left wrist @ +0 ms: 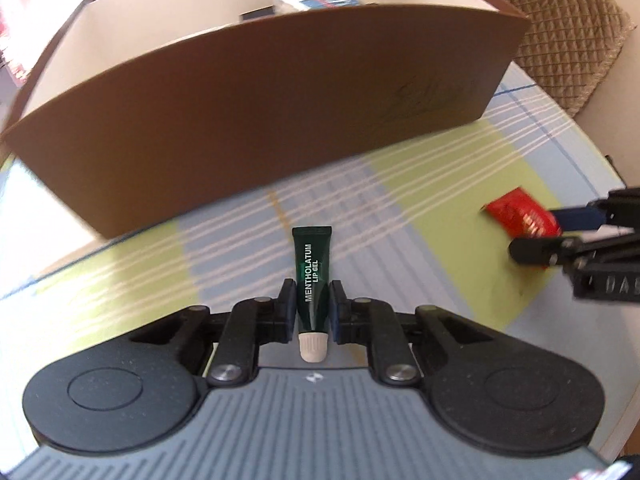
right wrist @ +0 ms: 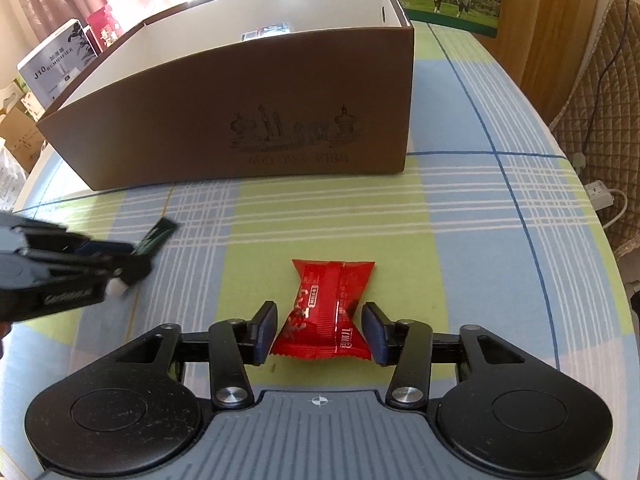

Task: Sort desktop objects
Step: 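Grasp the red candy packet with the right tool while the left tool grasps the green lip gel tube, then carry the lip gel tube and candy packet into the brown box and release both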

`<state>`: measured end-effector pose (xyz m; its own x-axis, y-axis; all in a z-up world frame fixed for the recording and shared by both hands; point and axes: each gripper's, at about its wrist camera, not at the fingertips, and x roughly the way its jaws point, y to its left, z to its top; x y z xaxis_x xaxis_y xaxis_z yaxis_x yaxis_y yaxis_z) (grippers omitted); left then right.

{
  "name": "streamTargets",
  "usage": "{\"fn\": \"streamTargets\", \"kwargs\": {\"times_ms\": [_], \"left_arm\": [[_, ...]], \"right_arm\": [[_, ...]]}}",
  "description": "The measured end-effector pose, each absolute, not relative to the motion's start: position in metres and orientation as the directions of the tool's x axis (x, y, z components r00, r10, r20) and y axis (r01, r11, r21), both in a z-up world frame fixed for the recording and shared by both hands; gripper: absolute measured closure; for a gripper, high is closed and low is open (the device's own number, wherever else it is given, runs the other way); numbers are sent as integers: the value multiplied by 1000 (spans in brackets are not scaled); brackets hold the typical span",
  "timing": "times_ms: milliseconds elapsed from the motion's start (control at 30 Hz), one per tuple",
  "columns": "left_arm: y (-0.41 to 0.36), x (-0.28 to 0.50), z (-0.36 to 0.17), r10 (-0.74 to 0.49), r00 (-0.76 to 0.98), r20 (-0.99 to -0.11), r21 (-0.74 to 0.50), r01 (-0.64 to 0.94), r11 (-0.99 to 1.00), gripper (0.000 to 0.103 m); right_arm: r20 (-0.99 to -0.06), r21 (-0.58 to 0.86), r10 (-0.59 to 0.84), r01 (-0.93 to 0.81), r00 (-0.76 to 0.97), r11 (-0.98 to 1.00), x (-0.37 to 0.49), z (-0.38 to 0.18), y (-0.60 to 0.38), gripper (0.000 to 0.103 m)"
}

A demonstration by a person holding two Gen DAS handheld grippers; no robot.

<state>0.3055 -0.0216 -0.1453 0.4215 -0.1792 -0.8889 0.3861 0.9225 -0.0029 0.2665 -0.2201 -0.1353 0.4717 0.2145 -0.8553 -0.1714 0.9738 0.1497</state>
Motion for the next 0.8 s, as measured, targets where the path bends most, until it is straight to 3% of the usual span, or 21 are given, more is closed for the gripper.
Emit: {"fn": "streamTargets", "kwargs": {"times_ms": [267,533,800], "left_arm": [[10,289,-142,-189,370,-909,-82,286,955,89],[-6,285,-140,-138,392,-909,-9,313,950,89],[-5,283,-138,-151,384,-911,-28,308,951,90]], "right_arm": [[-857,136,208,-182,471,974,271,-139,-217,56],[-856,96,188,-210,482,973,274,-140,-211,56],[-855,78,195,-252,481,964,266,-140,-208,73]]}}
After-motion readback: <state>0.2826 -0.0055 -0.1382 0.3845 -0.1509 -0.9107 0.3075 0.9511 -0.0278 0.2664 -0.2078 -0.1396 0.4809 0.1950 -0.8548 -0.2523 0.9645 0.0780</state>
